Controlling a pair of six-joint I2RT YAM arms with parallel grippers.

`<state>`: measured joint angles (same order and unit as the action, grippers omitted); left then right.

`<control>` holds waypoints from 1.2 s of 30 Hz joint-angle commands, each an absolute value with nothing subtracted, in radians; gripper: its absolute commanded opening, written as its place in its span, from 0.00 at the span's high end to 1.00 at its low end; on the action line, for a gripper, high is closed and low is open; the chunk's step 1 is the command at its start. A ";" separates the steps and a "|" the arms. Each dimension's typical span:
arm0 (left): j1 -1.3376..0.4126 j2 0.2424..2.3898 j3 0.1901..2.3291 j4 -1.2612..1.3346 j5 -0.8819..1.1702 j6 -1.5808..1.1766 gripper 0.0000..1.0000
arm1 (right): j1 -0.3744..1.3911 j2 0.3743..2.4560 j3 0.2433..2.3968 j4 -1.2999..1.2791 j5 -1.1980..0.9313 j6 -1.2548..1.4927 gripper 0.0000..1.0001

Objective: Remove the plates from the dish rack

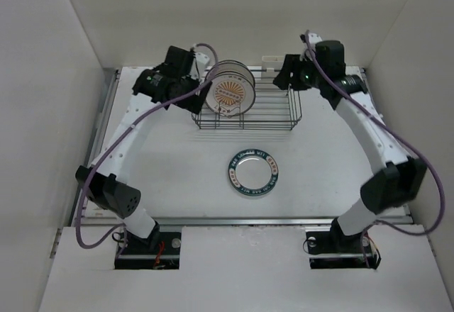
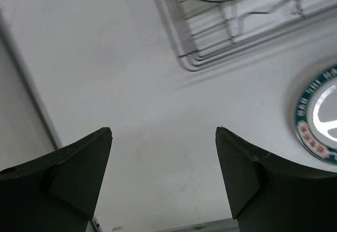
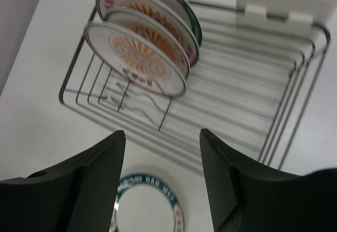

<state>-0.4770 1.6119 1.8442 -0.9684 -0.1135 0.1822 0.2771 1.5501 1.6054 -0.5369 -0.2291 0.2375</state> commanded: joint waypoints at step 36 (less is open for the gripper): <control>-0.242 1.551 1.687 -0.957 -0.388 0.055 0.23 | 0.417 1.900 1.953 -0.250 -0.235 -0.146 1.00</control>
<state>-0.2466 1.5845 1.6924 -0.9611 -0.3962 0.0723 0.4076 2.0846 1.9308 -0.3439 -0.2798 -0.1665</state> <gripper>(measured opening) 0.768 0.262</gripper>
